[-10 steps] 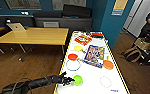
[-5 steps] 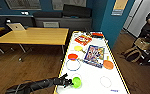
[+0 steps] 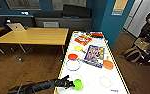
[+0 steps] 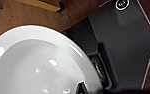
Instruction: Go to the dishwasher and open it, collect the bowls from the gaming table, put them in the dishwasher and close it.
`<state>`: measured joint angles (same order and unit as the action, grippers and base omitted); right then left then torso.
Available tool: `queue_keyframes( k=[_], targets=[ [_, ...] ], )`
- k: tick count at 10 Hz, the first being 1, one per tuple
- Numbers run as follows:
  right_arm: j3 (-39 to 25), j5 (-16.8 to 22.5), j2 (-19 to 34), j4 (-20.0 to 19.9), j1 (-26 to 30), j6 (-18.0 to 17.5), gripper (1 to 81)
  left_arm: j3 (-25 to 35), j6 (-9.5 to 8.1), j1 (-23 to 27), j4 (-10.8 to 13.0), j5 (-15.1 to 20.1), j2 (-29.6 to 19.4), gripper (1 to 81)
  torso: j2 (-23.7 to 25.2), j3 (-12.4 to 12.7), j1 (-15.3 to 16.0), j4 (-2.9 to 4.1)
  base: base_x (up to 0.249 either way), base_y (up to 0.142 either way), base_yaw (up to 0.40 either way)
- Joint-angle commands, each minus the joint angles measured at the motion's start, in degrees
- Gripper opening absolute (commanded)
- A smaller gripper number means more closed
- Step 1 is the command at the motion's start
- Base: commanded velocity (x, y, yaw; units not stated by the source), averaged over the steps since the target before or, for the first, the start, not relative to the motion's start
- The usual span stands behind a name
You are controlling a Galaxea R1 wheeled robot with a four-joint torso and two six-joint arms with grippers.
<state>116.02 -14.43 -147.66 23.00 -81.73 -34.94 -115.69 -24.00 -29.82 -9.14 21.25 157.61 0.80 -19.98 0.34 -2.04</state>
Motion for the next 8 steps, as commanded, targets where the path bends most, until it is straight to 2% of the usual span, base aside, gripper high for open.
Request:
queue_keyframes(
  k=[1, 4, 8],
  targets=[
    [-1.2, 2.0, 1.6, 1.8, 1.0, 0.2, 1.0, 10.7, 0.10, 11.2, 0.3, 3.5, -4.2, 1.0, 0.0, 0.0, 0.0, 0.00, 0.000, 0.000, 0.000],
    [-1.3, 2.0, 1.6, 1.9, 0.7, 0.2, 1.0, 23.0, 0.10, 12.6, 0.5, 3.4, -12.4, 1.0, 0.0, 0.0, 0.0, 0.00, 0.000, 0.000, 0.000],
    [-1.5, 2.0, 1.8, 1.9, 0.6, 0.3, 1.0, 34.6, 0.18, 11.4, 0.7, 2.9, -24.2, 1.0, 0.0, 0.0, 0.0, 0.00, 0.000, 0.000, 0.000]
  ],
)
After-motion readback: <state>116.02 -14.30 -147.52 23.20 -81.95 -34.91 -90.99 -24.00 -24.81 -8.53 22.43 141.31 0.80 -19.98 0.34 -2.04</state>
